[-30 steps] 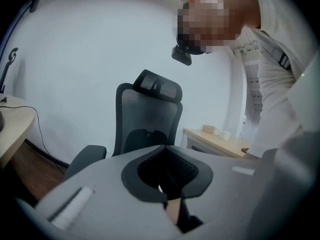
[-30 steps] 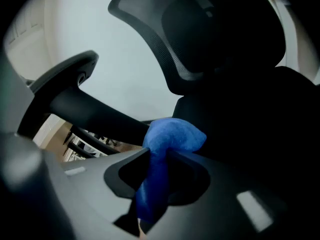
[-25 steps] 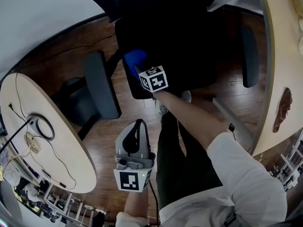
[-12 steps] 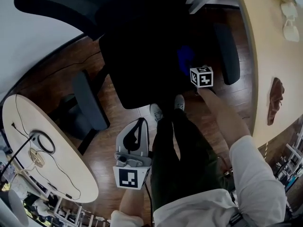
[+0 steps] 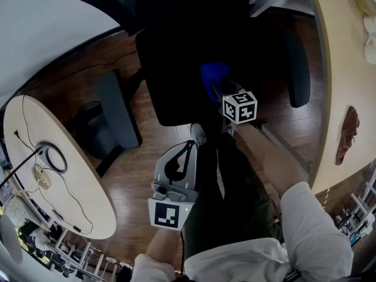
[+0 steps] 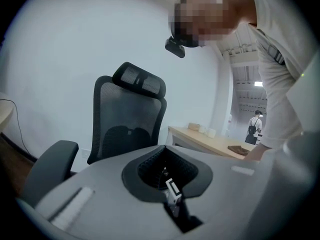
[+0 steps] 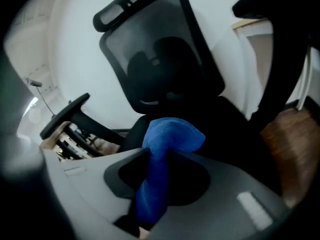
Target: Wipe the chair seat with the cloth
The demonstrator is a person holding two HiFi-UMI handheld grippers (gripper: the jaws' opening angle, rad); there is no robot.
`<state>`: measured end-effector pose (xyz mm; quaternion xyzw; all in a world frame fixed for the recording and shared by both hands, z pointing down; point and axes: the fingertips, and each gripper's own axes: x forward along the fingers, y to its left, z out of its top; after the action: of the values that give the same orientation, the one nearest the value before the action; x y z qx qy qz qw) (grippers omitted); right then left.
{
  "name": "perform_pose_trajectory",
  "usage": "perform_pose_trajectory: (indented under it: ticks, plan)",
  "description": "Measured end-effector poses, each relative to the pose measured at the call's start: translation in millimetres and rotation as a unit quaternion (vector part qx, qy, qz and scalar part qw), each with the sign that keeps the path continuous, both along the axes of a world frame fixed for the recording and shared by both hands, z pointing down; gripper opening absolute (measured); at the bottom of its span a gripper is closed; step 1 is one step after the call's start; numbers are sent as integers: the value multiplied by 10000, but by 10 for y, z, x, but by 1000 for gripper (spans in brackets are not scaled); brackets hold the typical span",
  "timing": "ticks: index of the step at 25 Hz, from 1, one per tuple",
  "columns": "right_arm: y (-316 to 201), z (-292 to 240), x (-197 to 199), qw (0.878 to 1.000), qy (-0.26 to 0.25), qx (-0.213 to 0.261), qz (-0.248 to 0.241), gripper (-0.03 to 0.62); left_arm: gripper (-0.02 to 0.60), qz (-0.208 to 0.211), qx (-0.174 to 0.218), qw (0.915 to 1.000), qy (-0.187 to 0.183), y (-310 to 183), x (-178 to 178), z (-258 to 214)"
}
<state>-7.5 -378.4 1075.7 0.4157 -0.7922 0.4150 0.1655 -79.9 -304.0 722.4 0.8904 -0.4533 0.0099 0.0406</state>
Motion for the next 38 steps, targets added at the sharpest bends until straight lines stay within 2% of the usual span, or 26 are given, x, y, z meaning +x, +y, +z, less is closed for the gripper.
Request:
perform_pose_trajectory:
  ticks: [2, 5, 8, 11, 13, 15, 20, 24, 28, 31, 34, 36, 38]
  plan:
    - [253, -40, -778, 9984, -372, -60, -411, 97, 38, -129, -9, 9999, -12, 24, -143, -21]
    - [647, 223, -1660, 9946, -508, -397, -817, 97, 38, -343, -13, 9994, -22, 83, -338, 3]
    - [932, 619, -2177, 9918, -384, -573, -1078, 97, 38, -543, -59, 9985, -51, 194, -531, 191]
    - [1069, 844, -2300, 9918, -221, -434, -1183, 98, 38, -673, -155, 9976, -70, 357, -677, 407]
    - [1063, 848, -2179, 9920, -98, -253, -1229, 97, 38, -713, -206, 9972, -96, 443, -726, 465]
    - [1030, 867, -1848, 9931, 88, -205, -1155, 97, 38, -688, -206, 9974, -111, 477, -700, 438]
    - [863, 930, -258, 9942, 834, -322, -603, 97, 38, -418, -72, 9991, -21, 335, -361, 154]
    - [830, 975, 963, 9899, 1355, -302, -293, 97, 38, -133, -73, 9999, -12, 264, -41, 154]
    - [837, 948, 1810, 9886, 1484, -198, 150, 97, 38, 81, -65, 9999, -1, 241, 290, 230]
    - [805, 895, 1959, 9893, 1391, -184, 409, 97, 38, 165, -59, 9998, -45, 192, 392, 242]
    - [786, 646, 1763, 9932, 1041, -65, 514, 95, 38, 209, -123, 9995, -190, 221, 421, 211]
    - [956, 179, 1523, 9960, 718, -20, 535, 95, 38, 173, -345, 9988, -286, 342, 361, 47]
    - [1089, -636, 1208, 9980, 379, 154, 475, 94, 38, -205, -417, 9989, -68, 369, 194, -400]
